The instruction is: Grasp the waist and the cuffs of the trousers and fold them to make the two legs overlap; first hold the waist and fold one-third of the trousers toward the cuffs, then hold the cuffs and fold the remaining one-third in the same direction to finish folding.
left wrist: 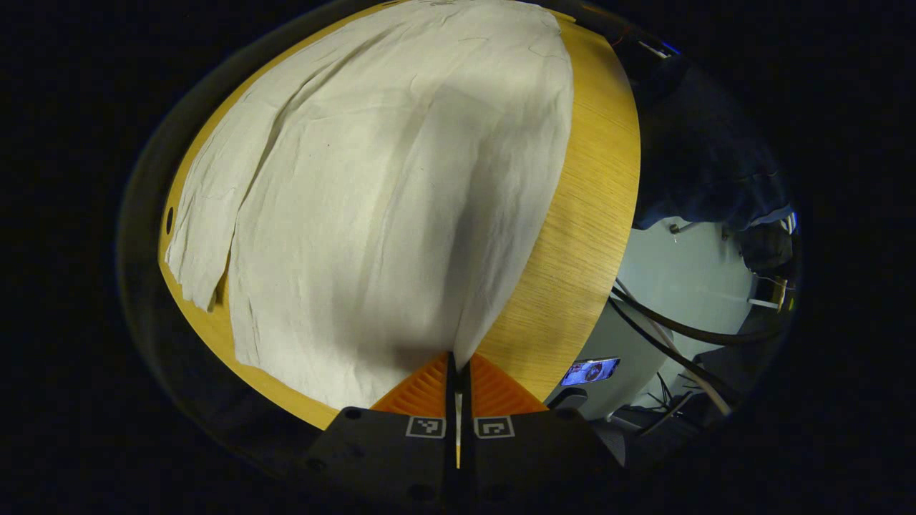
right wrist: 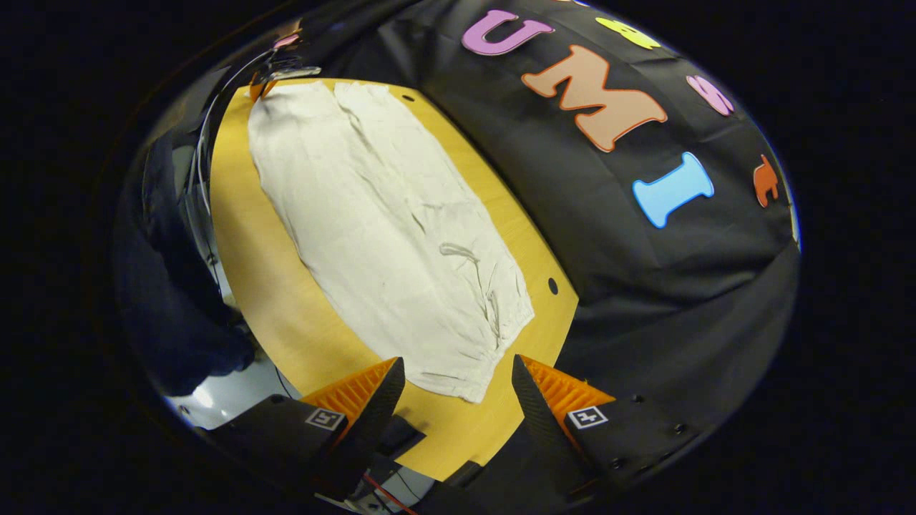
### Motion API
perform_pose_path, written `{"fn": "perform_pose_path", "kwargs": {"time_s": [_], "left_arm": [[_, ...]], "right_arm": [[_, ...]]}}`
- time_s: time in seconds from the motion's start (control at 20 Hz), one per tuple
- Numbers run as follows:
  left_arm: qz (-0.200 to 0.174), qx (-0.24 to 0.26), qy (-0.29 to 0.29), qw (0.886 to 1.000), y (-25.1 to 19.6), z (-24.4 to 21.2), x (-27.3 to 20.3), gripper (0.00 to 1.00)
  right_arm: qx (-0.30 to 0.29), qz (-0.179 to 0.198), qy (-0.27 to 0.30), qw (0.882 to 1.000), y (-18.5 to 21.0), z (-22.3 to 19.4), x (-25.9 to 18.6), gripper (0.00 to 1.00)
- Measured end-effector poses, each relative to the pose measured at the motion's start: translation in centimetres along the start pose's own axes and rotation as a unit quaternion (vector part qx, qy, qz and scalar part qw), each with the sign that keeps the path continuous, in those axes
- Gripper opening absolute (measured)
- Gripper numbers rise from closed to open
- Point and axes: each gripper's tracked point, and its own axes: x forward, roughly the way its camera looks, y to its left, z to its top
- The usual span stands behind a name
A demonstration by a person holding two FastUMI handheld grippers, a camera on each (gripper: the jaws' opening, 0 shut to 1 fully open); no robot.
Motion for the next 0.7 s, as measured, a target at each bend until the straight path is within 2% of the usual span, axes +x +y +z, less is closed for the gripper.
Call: {"fn": "perform_pose_path", "kwargs": {"time_s": [0.15,0.4,0.7], "left_arm": [[0.005,-0.006,-0.001,1.0,0.1,0.1,0.1,0.0],[0.015,-0.013,0.005,1.0,0.1,0.1,0.1,0.0],[0.03,-0.007,0.013,0.999,0.2,0.1,0.1,0.0]], "right_arm": [[-0.062,0.033,0.036,0.997,0.2,-3.2,2.5,0.97],[-0.158,0.091,0.065,0.981,1.1,-5.8,6.3,0.97],[-0.193,0.152,0.103,0.964,1.7,-8.7,9.8,0.96]]}}
